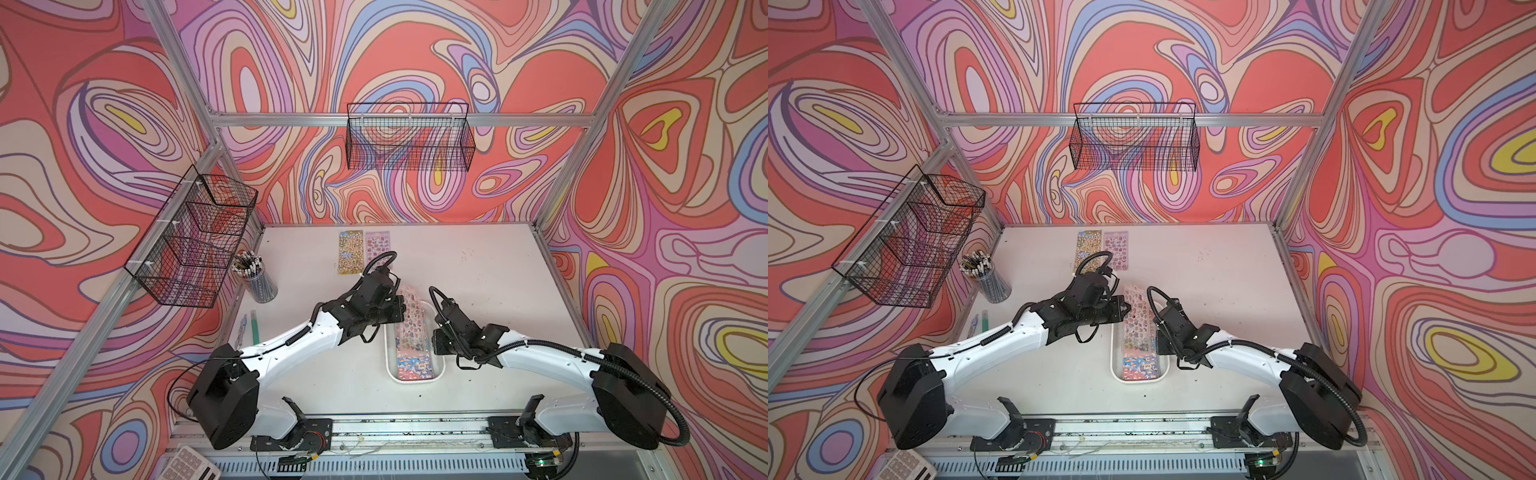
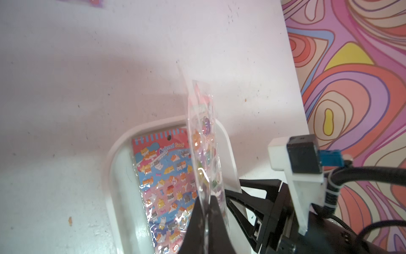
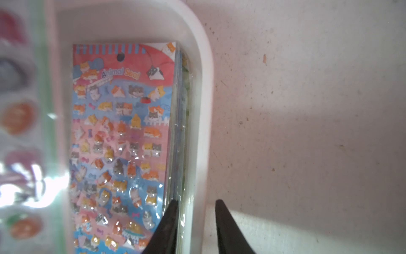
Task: Take the stickers out of the storage box
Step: Pick up the sticker from the storage box, then place the sticker at the center of the board.
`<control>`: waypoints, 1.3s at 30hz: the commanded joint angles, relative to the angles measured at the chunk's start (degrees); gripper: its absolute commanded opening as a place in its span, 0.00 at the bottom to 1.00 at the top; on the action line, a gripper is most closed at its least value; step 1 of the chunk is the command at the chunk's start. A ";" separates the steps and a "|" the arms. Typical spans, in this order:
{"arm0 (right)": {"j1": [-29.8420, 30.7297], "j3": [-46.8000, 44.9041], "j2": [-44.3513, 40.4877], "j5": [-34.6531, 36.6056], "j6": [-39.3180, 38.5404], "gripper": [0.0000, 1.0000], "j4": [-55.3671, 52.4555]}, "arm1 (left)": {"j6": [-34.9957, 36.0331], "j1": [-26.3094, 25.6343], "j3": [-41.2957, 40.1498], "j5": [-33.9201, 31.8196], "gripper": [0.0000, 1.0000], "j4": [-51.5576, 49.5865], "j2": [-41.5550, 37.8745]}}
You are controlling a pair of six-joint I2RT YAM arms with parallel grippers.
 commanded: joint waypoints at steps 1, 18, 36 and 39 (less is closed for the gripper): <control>-0.13 0.70 -0.35 0.91 0.15 0.30 -0.04 | 4.57 3.22 3.41 4.82 0.00 -1.86 -0.37; -0.13 -0.94 -0.85 -1.27 -0.39 0.29 1.65 | 7.72 17.49 25.97 21.95 0.00 3.65 21.64; -0.15 -2.32 -0.51 -3.66 -0.99 0.29 5.13 | 10.64 23.60 51.19 28.10 0.00 4.03 47.67; -0.10 -1.93 0.31 -3.58 -1.34 0.29 4.79 | 10.96 23.87 54.59 27.59 0.00 3.19 50.82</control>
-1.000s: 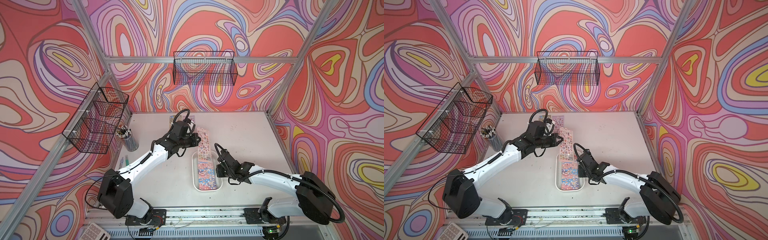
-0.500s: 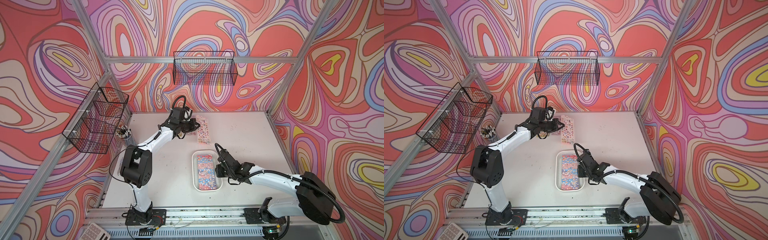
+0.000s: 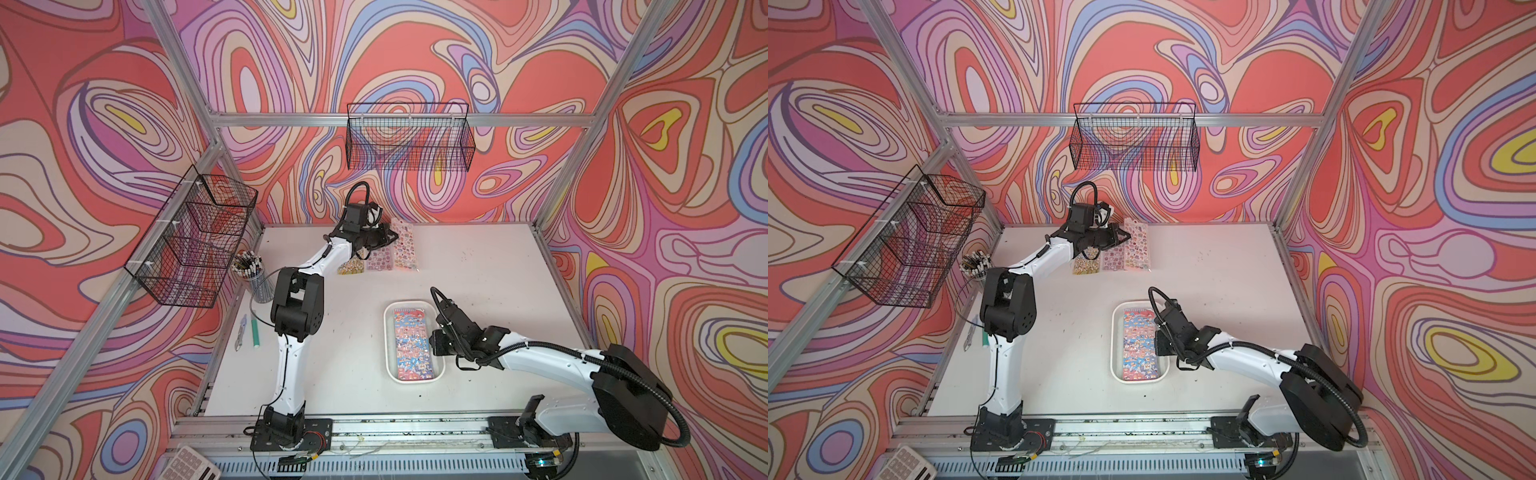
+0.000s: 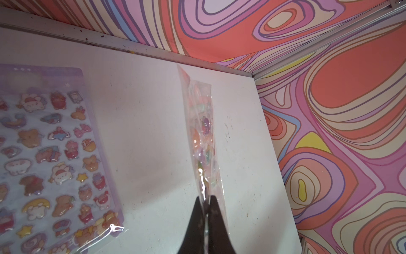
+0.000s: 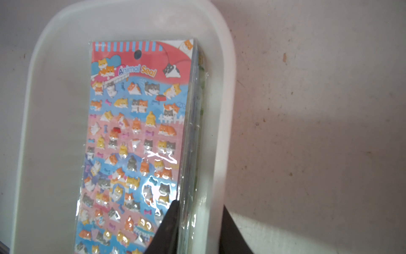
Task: Take the stickers out of the storage box
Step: Place the sticker at the center of the board.
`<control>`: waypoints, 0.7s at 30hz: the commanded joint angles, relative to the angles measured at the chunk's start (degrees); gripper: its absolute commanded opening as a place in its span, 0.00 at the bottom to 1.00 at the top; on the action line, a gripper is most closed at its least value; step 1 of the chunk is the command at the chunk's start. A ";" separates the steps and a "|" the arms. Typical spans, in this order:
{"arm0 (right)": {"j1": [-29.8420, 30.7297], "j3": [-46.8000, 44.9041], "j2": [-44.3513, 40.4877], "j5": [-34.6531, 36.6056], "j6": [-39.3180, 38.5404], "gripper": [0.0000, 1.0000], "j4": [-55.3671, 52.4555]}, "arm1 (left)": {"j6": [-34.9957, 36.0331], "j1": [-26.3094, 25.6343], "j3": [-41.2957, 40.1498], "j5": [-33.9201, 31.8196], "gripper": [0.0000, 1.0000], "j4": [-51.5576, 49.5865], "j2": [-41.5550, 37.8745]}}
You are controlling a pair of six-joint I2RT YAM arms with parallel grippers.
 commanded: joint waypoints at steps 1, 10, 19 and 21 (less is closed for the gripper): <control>-0.11 -0.19 0.84 -0.65 -0.54 0.29 1.21 | 1.76 0.41 4.20 0.91 0.00 -0.56 3.22; -0.09 -0.74 1.87 -1.12 -0.57 0.28 2.39 | 4.28 0.87 14.69 0.16 0.00 -4.67 12.14; -0.10 -2.18 2.09 -2.49 -0.36 0.27 3.44 | 4.10 0.82 17.75 -0.50 0.00 -3.63 17.14; -0.15 -2.29 2.26 -2.75 -0.29 0.27 3.49 | 3.37 0.86 18.87 -0.32 0.00 -3.12 18.26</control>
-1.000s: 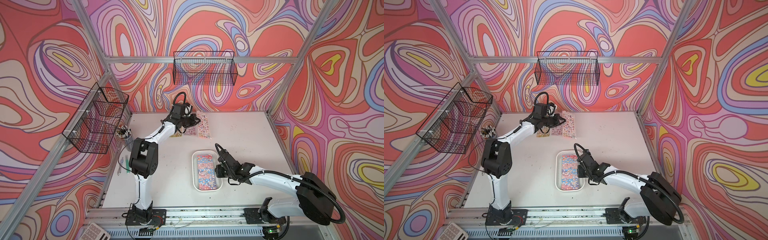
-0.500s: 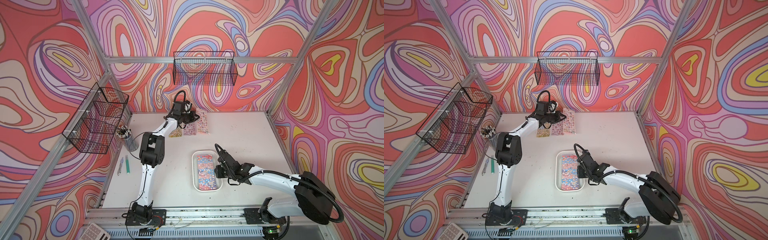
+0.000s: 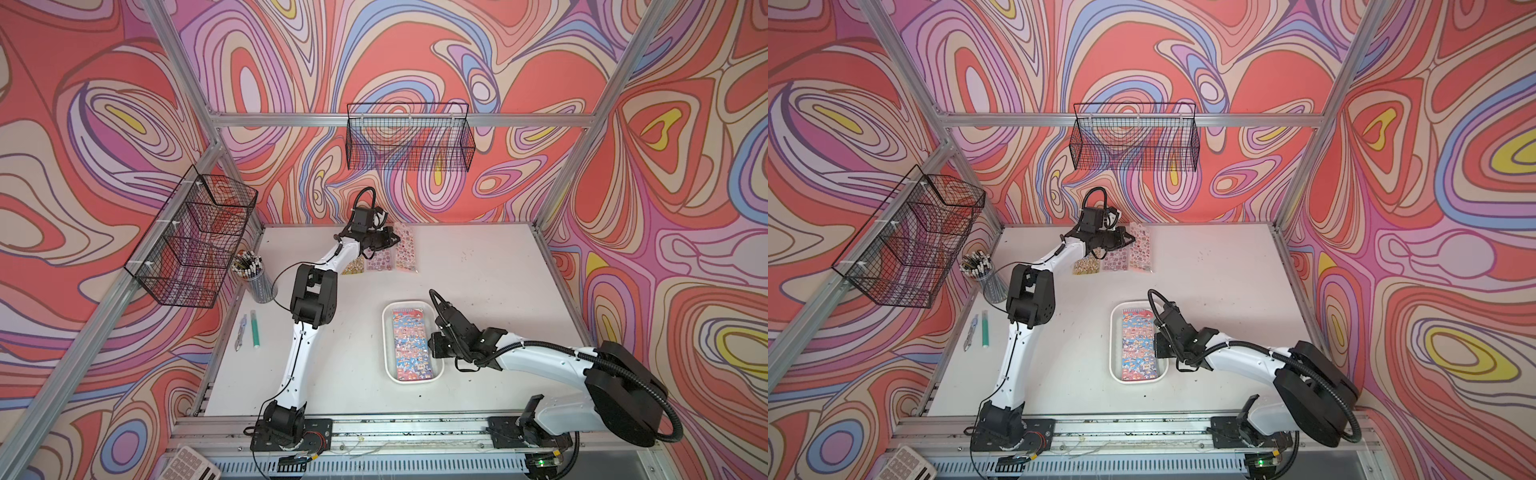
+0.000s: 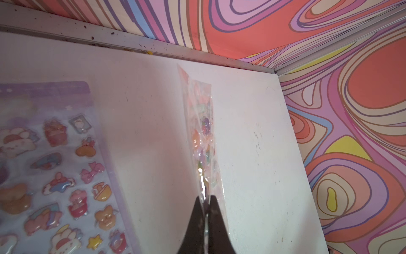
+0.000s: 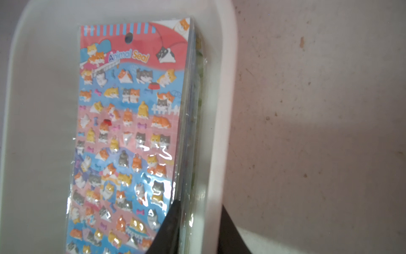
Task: Take the stickers out of the storage box
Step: Place the sticker at the center of the board.
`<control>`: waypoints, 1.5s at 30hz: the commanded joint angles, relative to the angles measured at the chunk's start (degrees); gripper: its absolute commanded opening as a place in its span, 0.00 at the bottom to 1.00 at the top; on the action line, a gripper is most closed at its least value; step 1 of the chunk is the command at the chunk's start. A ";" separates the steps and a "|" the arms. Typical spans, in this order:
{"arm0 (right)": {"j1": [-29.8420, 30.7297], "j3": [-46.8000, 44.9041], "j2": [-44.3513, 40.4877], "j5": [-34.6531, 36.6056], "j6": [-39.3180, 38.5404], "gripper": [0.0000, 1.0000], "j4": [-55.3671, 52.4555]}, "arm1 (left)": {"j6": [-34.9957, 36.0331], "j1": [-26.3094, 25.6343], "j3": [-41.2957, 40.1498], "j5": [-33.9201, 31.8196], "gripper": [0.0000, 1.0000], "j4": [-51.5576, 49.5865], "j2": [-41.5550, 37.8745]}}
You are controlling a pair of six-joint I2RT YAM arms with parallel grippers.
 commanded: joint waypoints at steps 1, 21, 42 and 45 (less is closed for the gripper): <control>-0.08 -0.77 0.87 -1.10 -0.06 0.27 0.89 | -0.05 0.45 2.73 -0.04 0.00 0.61 2.43; -0.08 -1.10 0.08 -1.94 0.58 0.27 1.50 | -1.43 0.63 14.24 -3.21 0.00 -2.69 10.74; -0.10 -0.68 0.99 -2.52 0.26 0.27 2.23 | 0.54 1.06 19.17 -3.48 0.08 -7.81 14.72; -0.13 -0.33 1.33 -2.42 0.12 0.27 2.12 | 1.09 1.08 19.12 -3.72 0.13 -8.33 14.52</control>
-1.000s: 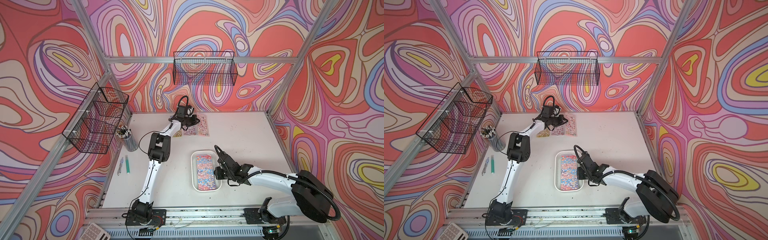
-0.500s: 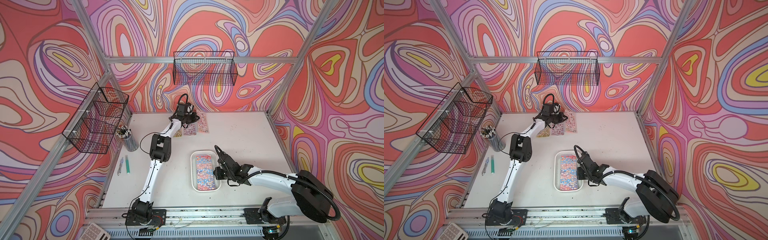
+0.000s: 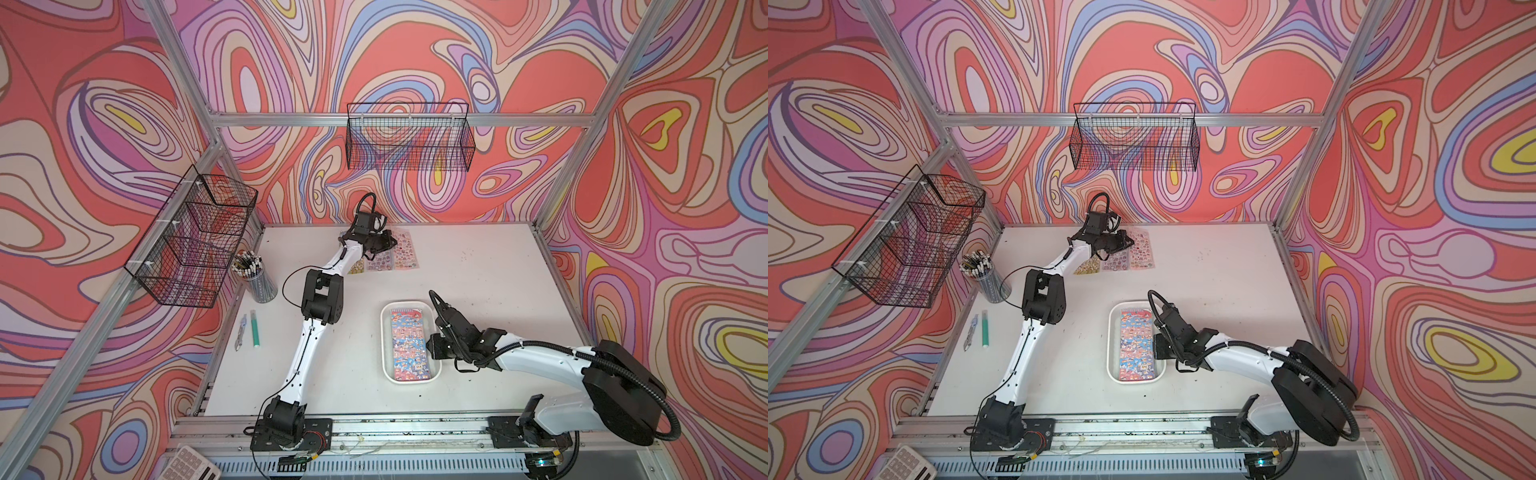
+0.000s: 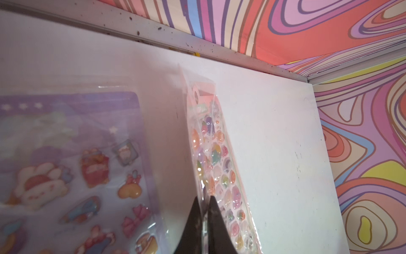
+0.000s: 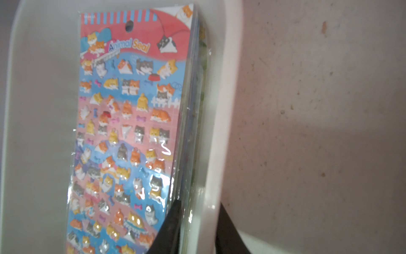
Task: Take the stickers out of the storage box
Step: Place the sticker at the center of the board.
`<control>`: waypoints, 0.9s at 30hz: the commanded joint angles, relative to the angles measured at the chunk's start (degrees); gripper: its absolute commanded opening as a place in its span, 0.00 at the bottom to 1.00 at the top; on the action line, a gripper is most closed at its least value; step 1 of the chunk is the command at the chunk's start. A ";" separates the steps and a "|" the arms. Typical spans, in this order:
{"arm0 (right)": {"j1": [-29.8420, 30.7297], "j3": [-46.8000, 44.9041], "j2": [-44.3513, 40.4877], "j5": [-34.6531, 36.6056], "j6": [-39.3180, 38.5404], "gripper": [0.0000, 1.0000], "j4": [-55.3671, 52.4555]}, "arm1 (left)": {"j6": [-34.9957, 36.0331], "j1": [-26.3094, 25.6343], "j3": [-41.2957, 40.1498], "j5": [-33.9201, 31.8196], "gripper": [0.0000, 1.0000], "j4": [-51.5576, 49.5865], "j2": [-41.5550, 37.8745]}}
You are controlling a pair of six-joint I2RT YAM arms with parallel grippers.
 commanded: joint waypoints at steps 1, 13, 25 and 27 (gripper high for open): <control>-0.08 0.11 1.00 -0.27 0.02 0.27 0.98 | 1.96 0.34 1.27 -0.18 0.16 -1.91 0.44; -0.12 0.73 1.09 -0.38 -0.25 0.27 0.72 | 4.22 0.36 0.57 -1.12 0.37 -3.46 -1.71; -0.14 0.46 0.05 0.24 -0.02 0.27 0.34 | 7.38 0.36 0.48 -1.38 0.56 -5.48 -5.41; -0.06 0.46 0.08 0.35 0.08 0.27 0.45 | 8.10 0.36 0.35 -1.56 0.58 -6.06 -6.34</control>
